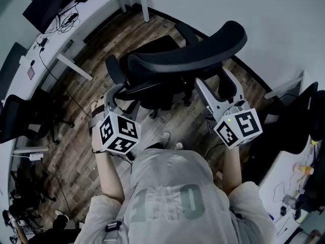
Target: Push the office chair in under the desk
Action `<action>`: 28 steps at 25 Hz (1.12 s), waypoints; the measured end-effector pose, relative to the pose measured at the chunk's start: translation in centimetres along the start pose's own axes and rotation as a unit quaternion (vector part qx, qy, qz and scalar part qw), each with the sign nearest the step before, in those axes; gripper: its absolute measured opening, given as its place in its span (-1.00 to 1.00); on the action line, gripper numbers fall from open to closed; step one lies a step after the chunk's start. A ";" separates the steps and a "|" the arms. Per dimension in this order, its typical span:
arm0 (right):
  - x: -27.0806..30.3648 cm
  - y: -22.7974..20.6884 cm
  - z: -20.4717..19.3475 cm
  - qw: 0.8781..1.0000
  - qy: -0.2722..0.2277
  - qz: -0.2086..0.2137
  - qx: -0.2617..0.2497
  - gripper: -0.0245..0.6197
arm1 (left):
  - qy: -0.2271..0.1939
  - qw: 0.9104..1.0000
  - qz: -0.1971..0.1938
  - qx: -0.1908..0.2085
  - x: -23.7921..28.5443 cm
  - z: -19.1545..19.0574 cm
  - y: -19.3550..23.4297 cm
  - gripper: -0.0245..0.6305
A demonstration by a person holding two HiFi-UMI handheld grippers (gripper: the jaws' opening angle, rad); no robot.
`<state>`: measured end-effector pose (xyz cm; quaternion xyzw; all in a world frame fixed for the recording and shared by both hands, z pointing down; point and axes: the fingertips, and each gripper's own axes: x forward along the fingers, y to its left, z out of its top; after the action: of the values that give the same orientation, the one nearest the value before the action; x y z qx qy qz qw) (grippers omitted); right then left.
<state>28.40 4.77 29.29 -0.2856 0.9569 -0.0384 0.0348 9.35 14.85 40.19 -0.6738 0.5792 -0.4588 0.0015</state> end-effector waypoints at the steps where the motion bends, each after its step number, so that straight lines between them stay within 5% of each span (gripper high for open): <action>1: 0.1 0.0 0.0 1.000 -0.001 0.003 0.000 -0.04 | 0.011 1.000 0.001 0.007 0.4 -0.5 0.1 -0.10; 6: 0.5 0.2 0.2 1.000 -0.006 -0.008 -0.005 -0.04 | 0.029 0.999 -0.010 0.010 1.1 -1.5 0.3 -0.26; 19: 1.8 0.0 0.4 1.000 0.007 -0.005 -0.015 -0.04 | 0.054 0.998 -0.038 0.014 2.0 -1.7 0.7 -0.29; 28: 3.9 -0.9 -0.2 1.000 -0.001 0.016 -0.021 -0.04 | 0.099 0.995 -0.008 0.019 3.9 -2.4 2.0 -0.30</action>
<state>25.62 1.90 29.38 -0.2710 0.9619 -0.0173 0.0306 5.97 12.44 42.93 -0.6297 0.5623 -0.5341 -0.0461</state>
